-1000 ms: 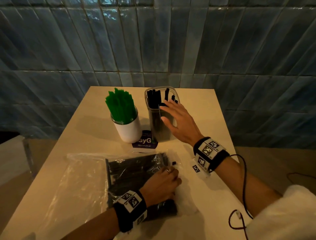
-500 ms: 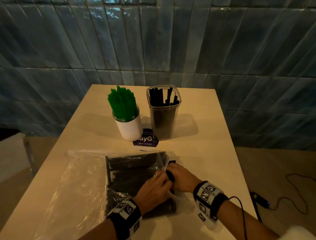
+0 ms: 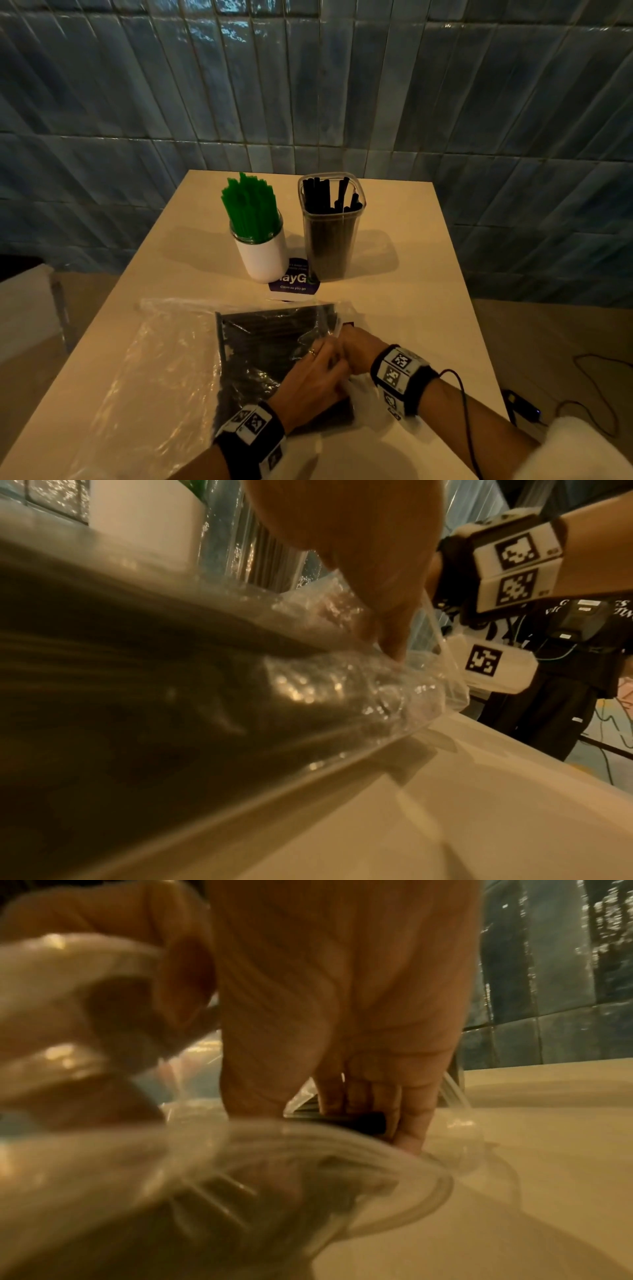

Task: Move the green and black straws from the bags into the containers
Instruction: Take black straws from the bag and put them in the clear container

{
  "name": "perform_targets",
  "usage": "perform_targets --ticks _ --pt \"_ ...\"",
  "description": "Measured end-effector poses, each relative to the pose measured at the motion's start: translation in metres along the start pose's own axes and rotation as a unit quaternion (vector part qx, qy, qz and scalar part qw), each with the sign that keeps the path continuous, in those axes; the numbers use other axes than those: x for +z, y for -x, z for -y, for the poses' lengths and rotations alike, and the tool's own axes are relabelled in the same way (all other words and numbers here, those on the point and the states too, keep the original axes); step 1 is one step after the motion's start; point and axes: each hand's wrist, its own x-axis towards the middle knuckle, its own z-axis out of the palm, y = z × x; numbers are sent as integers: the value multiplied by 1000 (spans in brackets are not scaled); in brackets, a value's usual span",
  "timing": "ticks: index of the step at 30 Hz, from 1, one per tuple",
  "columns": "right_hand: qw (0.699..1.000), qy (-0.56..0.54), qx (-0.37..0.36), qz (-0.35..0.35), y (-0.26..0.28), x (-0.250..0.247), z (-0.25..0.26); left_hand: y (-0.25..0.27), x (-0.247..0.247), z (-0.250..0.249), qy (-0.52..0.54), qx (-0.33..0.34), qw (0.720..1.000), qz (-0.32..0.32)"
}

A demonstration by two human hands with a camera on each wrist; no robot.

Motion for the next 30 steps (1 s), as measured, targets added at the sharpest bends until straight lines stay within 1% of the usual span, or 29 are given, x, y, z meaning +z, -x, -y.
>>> perform_targets --ticks 1,4,6,8,9,10,11,13,14,16,17,18,21,22,25,27,30 --pt "1000 -6 13 3 -1 2 0 2 0 0 -4 -3 1000 -1" --pt "1000 -10 0 -15 -3 7 1 7 -1 -2 -2 -41 999 -11" --pt "999 -10 -7 -31 3 8 4 12 -7 1 8 -87 996 -26" --pt "999 11 -2 -52 5 10 1 22 -11 9 21 -153 988 -25" --pt "999 21 16 -44 6 12 -2 28 -13 14 32 -193 980 -19" --pt "998 25 31 -55 7 13 -2 35 -14 19 37 -232 972 -10" --pt "997 30 52 -45 7 15 -2 43 -14 25 38 -263 964 6" --pt "996 48 64 -36 7 19 -4 57 -16 33 25 -302 952 52" --pt "996 55 63 -45 8 21 -7 63 -17 36 16 -315 946 79" --pt "993 47 89 -58 9 26 -20 73 -18 40 -14 -322 940 113" --pt "991 51 97 -71 7 29 -29 74 -20 40 -18 -327 934 142" --pt "989 64 97 -87 10 29 -35 76 -20 41 -10 -339 922 188" --pt "983 112 99 -111 31 19 -42 75 -16 43 6 -350 906 237" --pt "982 117 101 -113 42 15 -46 73 -16 43 17 -349 904 245" --pt "976 93 153 -127 73 10 -73 70 -12 42 12 -360 899 250" --pt "970 37 204 -124 96 9 -94 70 -11 41 9 -369 896 248" --pt "953 -49 268 -134 134 18 -124 69 -9 42 -1 -356 904 237"
